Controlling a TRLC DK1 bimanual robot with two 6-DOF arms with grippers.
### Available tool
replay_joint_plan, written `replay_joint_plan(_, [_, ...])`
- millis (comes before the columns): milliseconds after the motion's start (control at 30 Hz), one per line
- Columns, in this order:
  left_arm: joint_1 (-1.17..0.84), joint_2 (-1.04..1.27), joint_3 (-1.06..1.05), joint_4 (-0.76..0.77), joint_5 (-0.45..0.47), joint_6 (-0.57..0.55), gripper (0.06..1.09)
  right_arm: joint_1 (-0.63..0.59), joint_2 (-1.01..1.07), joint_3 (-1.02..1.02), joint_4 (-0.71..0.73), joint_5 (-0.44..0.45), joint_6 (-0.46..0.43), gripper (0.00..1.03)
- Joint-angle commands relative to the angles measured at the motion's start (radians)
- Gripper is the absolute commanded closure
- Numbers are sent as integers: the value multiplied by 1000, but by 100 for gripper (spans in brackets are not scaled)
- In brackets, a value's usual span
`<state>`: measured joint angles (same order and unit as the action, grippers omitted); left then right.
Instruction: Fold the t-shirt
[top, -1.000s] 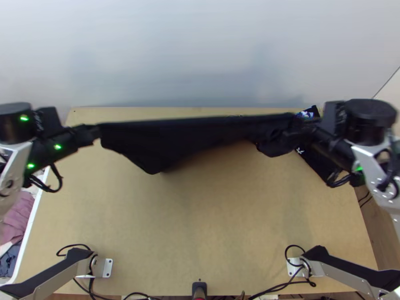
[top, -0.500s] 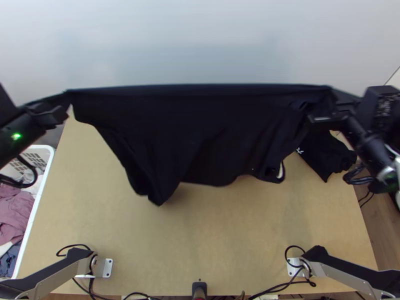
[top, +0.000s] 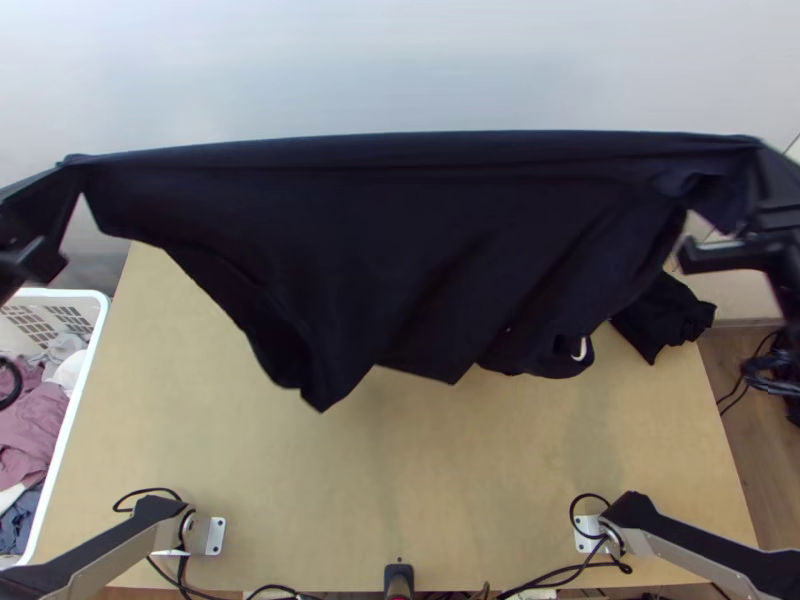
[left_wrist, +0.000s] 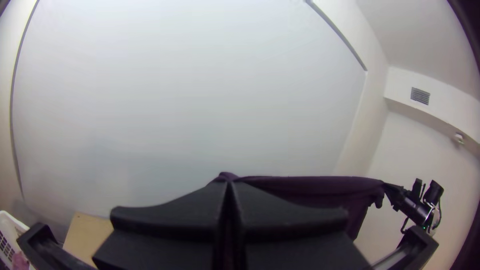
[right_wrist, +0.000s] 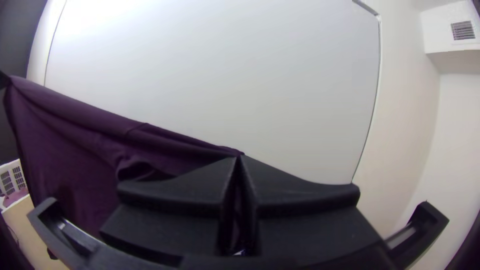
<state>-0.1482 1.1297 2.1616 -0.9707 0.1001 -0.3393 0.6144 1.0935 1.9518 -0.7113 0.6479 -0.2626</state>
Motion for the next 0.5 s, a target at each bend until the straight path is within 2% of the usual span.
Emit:
replay_joint_plan(0, [-14, -50, 41, -3, 1, 39, 105, 18, -64, 27, 81, 36, -162, 100])
replay_joint_plan(133, [-14, -80, 58, -40, 66, 48, 105, 21, -83, 73, -8, 36, -156, 100])
replay_joint_plan(233, [-14, -96, 73, -114, 121, 48, 105, 35, -90, 121, -149, 30, -104, 100])
replay_joint_plan(467, [-14, -160, 75, -249, 197, 68, 105, 35, -138, 174, -353, -5, -49, 100])
